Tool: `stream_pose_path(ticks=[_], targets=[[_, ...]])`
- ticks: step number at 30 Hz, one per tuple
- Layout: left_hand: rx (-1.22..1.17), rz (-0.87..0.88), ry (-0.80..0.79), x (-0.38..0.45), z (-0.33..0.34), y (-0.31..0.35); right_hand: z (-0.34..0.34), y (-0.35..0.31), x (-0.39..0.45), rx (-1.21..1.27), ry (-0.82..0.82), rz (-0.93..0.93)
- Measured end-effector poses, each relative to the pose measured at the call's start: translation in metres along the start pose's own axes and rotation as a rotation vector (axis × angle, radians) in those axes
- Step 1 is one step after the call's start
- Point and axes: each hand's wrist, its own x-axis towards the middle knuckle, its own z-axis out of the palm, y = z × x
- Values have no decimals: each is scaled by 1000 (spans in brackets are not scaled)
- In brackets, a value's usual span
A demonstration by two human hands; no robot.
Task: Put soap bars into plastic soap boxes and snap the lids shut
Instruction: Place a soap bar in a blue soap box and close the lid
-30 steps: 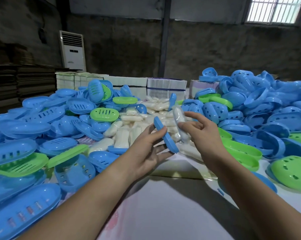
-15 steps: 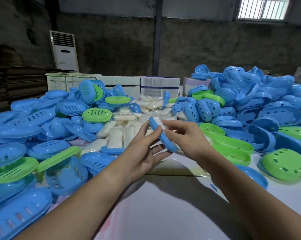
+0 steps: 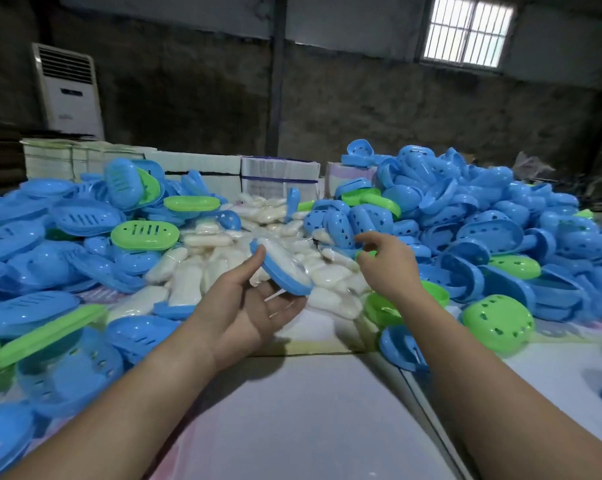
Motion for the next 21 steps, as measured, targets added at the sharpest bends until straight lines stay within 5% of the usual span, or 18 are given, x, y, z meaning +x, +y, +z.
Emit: stream_pose_path(ticks=[6,11,21], targets=[[28,24,32,-2,7,2,-50,69,37,-551,-102,363],[26,30,1,-6,10,4,-60,98,42,-819,-217,342],[22,35,9,-9,12,6,-64,88,48,-825,-480,288]])
